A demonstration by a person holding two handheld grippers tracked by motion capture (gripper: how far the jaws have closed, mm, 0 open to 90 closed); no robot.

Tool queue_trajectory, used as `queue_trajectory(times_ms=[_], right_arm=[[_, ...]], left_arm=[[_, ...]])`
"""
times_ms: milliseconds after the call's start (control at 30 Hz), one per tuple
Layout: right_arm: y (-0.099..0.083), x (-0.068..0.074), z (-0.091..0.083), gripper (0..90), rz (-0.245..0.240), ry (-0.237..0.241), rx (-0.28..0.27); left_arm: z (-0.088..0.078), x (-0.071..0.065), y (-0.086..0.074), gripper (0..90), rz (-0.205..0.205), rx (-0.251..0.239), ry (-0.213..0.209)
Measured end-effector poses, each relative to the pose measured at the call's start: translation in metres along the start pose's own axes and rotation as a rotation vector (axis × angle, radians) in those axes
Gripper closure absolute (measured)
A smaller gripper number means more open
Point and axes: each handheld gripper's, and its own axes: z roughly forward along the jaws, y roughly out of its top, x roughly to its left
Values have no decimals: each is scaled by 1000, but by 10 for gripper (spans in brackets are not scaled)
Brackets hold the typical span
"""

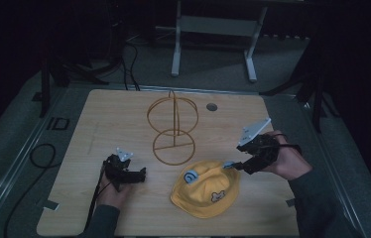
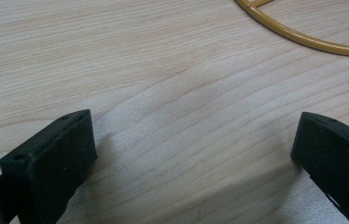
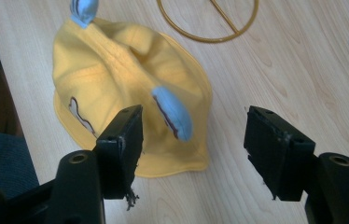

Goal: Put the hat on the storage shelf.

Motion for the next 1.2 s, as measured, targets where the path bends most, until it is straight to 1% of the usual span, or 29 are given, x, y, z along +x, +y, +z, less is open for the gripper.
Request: queue_trajectory(times_ms=[100,467,733,867,1000,1067,1200], right_arm=[[8,3,4,370,-22,14,-2],[22,10,23,370,-73,45,46],[28,16,37,374,-93,68,75],[31,19,44,383,-111,78,78],[33,21,49,400,-112,87,89],[34,22,53,426,-122,98,103],[35,24,58,432,-133,109,113]], left_arm=[[0,0,0,0,-1,-1,0],[0,0,0,0,0,1,-1],[0,0,0,0,0,0,0],[0,0,0,0,1,1,-1],[0,0,0,0,1,1,-1],[0,0,0,0,0,1,-1],[0,0,0,0,1,1,-1]])
